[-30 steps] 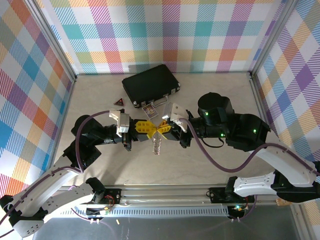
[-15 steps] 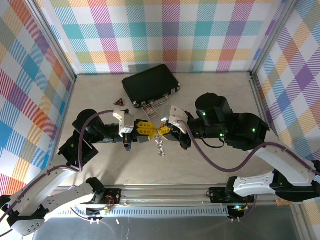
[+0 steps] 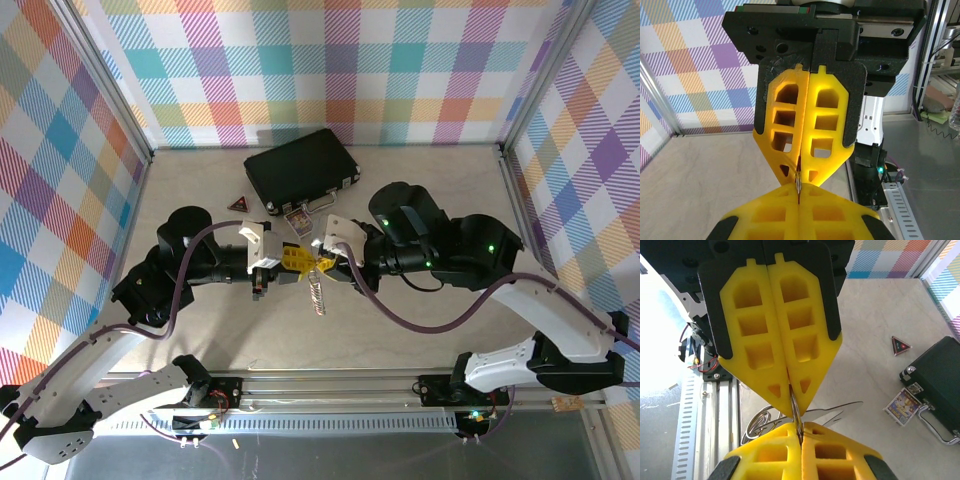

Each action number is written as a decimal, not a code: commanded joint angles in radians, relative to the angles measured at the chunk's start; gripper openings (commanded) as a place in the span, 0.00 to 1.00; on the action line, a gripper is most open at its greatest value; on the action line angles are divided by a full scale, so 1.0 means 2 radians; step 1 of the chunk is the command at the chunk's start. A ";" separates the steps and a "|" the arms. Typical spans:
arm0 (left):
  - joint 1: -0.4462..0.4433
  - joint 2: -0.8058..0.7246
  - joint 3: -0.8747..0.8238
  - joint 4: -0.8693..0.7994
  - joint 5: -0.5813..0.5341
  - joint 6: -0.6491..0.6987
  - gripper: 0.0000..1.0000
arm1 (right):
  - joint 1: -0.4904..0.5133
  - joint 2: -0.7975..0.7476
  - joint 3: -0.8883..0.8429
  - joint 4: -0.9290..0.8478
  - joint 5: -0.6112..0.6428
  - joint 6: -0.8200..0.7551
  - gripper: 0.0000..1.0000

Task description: Put the keys on the keyring

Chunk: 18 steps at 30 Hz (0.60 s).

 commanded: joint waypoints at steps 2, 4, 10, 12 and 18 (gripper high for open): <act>-0.004 -0.018 -0.014 0.063 0.012 -0.023 0.00 | 0.005 -0.007 0.009 0.013 0.000 -0.003 0.00; -0.005 -0.024 -0.028 0.108 0.025 -0.051 0.00 | 0.005 -0.022 -0.008 0.042 -0.013 0.006 0.07; -0.004 -0.034 -0.059 0.230 0.051 -0.127 0.00 | 0.005 -0.053 -0.041 0.100 -0.041 0.027 0.21; -0.004 -0.033 -0.062 0.247 0.056 -0.138 0.00 | 0.005 -0.055 -0.042 0.104 -0.043 0.029 0.21; -0.005 -0.033 -0.076 0.293 0.065 -0.175 0.00 | 0.005 -0.065 -0.050 0.117 -0.048 0.033 0.23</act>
